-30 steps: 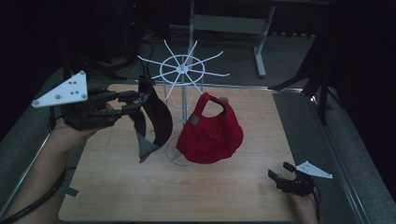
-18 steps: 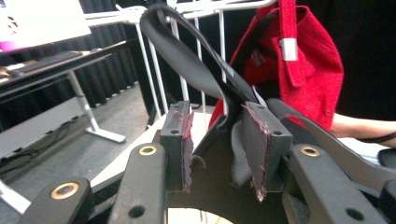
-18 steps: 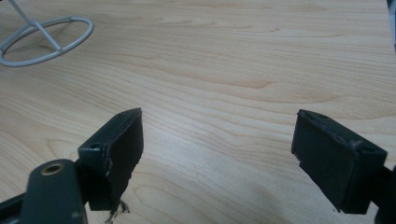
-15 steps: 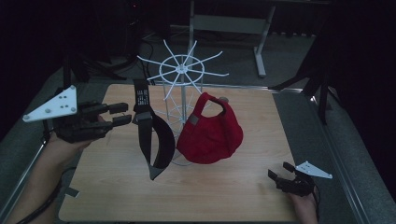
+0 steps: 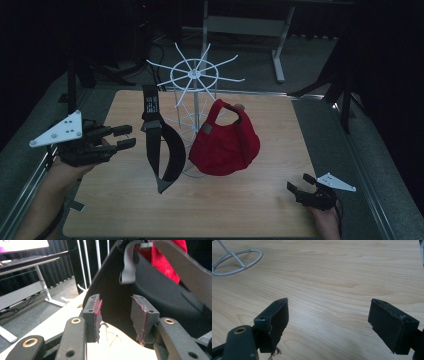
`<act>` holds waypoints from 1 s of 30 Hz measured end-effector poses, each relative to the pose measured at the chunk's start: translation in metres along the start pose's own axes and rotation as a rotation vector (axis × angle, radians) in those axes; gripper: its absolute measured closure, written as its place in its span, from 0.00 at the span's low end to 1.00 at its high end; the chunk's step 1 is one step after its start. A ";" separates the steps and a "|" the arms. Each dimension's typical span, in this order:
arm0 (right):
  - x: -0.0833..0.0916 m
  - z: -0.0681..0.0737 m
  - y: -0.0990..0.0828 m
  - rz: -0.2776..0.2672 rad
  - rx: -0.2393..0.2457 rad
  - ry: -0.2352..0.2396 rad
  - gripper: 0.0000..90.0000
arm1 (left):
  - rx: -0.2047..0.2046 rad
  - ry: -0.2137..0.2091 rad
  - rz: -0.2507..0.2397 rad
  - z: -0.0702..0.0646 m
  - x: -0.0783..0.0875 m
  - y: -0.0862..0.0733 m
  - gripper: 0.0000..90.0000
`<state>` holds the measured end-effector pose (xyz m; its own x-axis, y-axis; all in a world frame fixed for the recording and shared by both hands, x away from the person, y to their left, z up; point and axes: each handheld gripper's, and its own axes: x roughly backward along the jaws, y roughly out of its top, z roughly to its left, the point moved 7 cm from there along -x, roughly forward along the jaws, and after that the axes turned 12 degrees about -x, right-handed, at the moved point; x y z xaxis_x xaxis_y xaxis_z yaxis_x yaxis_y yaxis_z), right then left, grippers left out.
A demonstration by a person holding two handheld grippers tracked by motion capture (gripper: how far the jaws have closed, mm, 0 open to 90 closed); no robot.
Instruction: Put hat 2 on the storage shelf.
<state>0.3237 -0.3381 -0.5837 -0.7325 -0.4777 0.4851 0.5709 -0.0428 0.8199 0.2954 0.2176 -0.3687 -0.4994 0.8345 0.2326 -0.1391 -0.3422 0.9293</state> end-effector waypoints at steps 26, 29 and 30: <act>-0.001 0.000 0.000 0.002 0.002 -0.005 0.17 | 0.126 0.061 0.081 -0.023 -0.012 -0.109 0.64; -0.001 0.000 -0.001 0.003 0.003 -0.006 0.17 | 0.151 0.061 0.093 -0.029 -0.016 -0.125 0.64; -0.001 0.000 -0.001 0.003 0.005 -0.006 0.17 | 0.151 0.061 0.093 -0.029 -0.016 -0.125 0.64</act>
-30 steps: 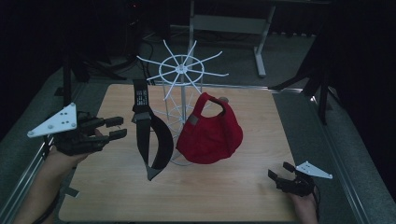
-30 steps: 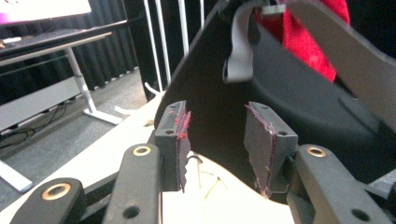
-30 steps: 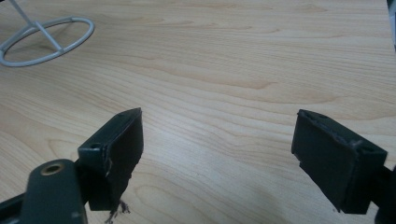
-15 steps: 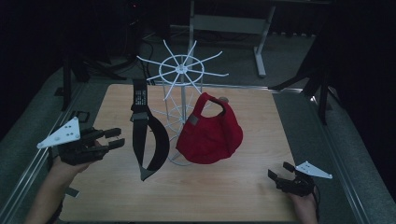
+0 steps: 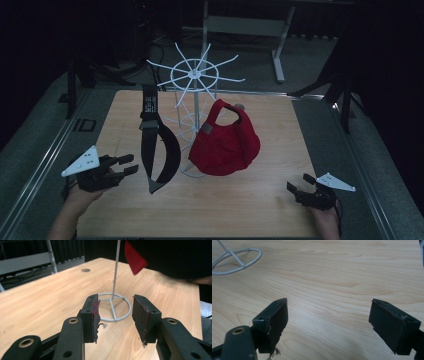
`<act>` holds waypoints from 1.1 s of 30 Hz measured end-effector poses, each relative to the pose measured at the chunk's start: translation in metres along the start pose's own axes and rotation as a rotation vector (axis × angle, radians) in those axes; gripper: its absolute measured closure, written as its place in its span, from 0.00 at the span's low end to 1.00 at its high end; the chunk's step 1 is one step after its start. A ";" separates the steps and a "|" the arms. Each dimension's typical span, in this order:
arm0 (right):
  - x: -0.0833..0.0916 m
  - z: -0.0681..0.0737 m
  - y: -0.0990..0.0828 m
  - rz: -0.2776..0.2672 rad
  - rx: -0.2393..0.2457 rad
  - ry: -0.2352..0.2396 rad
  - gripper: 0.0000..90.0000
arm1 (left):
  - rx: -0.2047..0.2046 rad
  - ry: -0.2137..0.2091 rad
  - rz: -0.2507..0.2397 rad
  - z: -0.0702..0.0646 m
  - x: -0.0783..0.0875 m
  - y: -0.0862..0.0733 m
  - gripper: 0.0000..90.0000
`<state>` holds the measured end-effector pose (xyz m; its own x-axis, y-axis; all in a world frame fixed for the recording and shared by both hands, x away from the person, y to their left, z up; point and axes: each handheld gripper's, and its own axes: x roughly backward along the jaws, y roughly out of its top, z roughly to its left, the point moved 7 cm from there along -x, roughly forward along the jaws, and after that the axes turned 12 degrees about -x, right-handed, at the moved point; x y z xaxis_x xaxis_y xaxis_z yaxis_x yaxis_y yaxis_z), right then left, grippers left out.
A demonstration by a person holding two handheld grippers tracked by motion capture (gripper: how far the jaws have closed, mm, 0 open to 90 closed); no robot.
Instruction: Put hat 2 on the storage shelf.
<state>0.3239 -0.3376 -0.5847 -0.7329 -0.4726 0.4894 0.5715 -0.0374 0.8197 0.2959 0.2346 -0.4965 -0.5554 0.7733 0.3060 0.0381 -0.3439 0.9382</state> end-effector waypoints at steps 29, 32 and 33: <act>0.000 -0.001 -0.001 -0.011 0.002 -0.013 0.16 | 0.080 0.053 0.099 -0.021 -0.008 -0.071 0.57; 0.000 -0.001 -0.001 -0.010 0.002 -0.015 0.16 | 0.093 0.087 0.109 -0.020 -0.006 -0.075 0.44; 0.000 -0.001 -0.001 -0.010 0.003 -0.015 0.16 | 0.093 0.087 0.109 -0.020 -0.006 -0.075 0.41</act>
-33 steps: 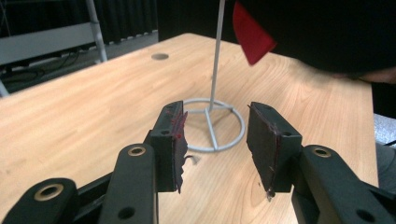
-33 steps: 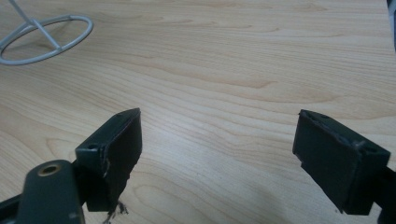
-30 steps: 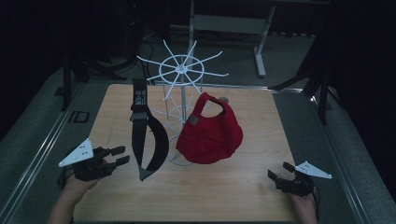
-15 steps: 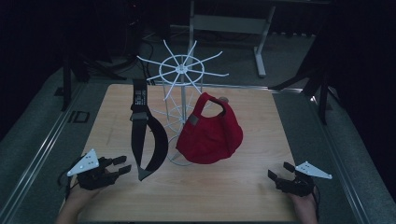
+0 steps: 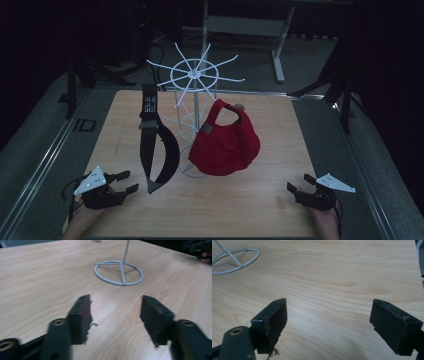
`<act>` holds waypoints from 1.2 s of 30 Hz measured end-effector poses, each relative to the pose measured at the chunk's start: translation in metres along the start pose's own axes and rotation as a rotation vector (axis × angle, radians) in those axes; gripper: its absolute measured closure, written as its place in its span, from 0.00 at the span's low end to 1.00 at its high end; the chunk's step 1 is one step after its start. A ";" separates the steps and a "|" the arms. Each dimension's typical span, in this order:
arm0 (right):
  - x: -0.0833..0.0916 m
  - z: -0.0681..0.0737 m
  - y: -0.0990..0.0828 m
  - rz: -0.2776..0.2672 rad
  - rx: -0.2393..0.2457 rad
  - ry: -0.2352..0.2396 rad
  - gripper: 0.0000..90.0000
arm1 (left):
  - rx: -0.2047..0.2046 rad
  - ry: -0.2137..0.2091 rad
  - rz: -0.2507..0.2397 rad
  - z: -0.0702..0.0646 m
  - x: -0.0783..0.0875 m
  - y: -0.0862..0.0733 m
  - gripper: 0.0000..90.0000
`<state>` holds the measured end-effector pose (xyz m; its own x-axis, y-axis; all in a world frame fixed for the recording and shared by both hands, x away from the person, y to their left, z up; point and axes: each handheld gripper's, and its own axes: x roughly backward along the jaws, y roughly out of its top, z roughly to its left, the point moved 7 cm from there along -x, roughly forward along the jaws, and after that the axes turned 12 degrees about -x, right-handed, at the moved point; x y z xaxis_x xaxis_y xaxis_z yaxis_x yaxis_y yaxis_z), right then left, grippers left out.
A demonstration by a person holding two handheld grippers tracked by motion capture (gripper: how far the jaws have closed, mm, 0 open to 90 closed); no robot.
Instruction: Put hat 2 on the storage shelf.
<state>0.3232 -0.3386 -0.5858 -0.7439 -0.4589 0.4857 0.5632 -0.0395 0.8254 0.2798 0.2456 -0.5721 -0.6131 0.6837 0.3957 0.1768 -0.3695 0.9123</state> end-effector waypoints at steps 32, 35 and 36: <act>-0.001 -0.001 -0.002 -0.005 0.000 -0.016 0.15 | 0.110 0.465 0.083 0.014 0.012 -0.021 0.14; -0.002 -0.002 -0.002 -0.002 0.001 -0.019 0.15 | 0.119 0.469 0.085 0.015 0.013 -0.022 0.14; -0.002 -0.002 -0.002 -0.001 0.001 -0.021 0.15 | 0.127 0.464 0.085 0.015 0.013 -0.023 0.14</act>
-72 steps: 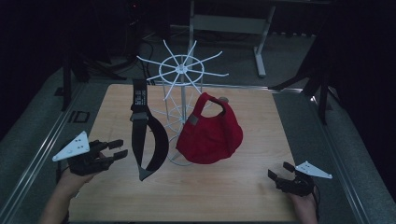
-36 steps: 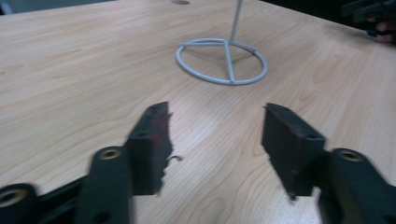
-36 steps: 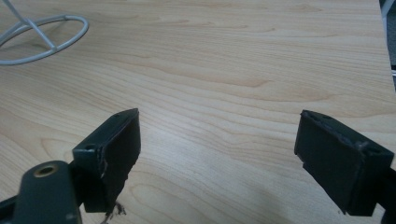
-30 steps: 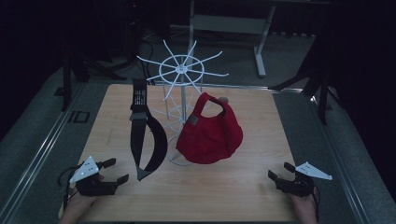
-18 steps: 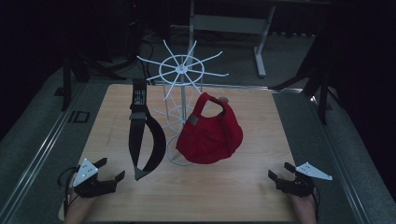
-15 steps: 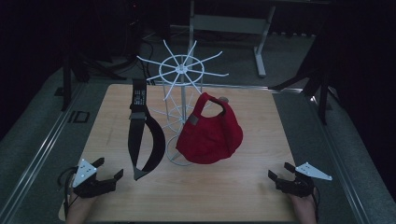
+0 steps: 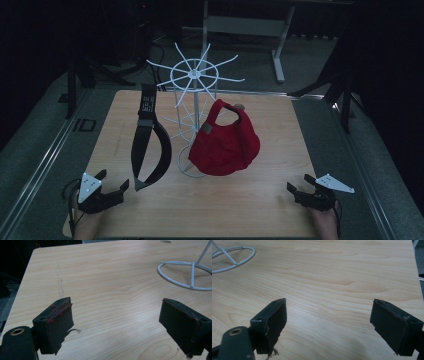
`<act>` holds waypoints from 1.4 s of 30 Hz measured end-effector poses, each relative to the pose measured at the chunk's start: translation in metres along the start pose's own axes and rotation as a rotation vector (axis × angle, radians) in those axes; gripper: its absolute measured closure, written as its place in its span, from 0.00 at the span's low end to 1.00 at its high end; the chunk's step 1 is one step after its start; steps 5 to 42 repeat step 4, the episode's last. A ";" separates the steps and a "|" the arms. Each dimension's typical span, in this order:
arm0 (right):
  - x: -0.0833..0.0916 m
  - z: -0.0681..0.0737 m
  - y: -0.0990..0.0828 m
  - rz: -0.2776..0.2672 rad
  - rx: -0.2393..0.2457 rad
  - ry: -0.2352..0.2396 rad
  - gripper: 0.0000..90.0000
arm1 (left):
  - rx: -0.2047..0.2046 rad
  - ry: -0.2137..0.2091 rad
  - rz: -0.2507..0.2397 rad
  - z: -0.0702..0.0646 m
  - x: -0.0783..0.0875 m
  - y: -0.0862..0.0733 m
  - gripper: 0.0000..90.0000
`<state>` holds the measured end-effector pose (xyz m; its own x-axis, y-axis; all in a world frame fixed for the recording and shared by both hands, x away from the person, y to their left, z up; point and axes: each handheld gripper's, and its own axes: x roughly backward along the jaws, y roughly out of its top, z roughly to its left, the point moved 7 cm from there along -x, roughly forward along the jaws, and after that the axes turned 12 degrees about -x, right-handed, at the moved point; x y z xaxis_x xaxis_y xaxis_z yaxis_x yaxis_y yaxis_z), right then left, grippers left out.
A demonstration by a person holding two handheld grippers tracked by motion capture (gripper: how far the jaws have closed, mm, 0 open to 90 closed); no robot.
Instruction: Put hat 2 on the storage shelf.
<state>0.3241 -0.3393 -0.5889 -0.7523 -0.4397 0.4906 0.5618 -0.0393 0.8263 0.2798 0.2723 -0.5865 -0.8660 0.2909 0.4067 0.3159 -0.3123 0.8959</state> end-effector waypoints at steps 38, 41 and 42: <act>0.000 0.000 0.000 -0.002 -0.001 0.000 0.15 | 0.003 -0.004 0.000 0.000 0.000 -0.001 0.14; 0.000 0.000 0.000 -0.002 -0.001 0.000 0.15 | 0.003 -0.004 0.000 0.000 0.000 -0.001 0.14; 0.000 0.000 0.000 -0.002 -0.001 0.000 0.15 | 0.003 -0.004 0.000 0.000 0.000 -0.001 0.14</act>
